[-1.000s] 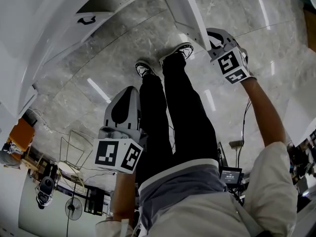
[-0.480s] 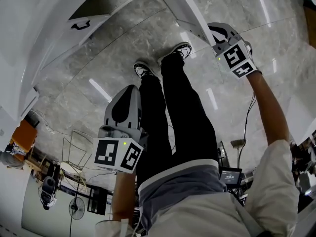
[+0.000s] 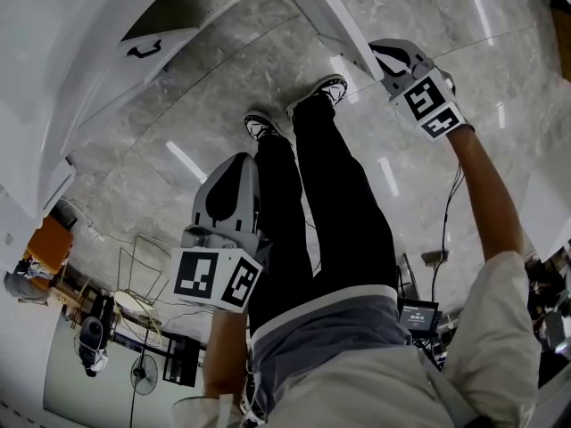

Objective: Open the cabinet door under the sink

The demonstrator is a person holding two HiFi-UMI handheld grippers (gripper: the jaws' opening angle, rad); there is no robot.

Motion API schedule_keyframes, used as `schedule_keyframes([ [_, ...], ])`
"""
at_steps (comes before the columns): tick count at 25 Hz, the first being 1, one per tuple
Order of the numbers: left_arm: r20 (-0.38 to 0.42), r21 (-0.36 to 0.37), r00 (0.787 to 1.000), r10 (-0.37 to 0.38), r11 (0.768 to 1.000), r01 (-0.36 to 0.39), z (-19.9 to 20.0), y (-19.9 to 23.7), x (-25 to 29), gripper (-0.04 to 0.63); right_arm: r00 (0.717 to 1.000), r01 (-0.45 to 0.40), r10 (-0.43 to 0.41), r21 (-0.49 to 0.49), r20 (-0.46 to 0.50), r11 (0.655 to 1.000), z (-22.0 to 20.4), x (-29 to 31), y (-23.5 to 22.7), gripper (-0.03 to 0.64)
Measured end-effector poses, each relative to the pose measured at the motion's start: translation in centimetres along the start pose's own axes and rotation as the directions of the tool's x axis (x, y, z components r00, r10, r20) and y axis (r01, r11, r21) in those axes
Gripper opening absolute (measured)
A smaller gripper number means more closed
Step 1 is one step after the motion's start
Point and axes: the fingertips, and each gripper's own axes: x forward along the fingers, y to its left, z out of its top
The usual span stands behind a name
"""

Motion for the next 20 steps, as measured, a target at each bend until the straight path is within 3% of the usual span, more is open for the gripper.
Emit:
schedule_keyframes([
  [20,0.01,0.07,0.999,-0.042,0.997,0.041,4.2,-2.4,-0.7,-0.002,0.999,0.04,-0.042,0.1,0.018,0.994,0.9,-3.7,0.5,0.044],
])
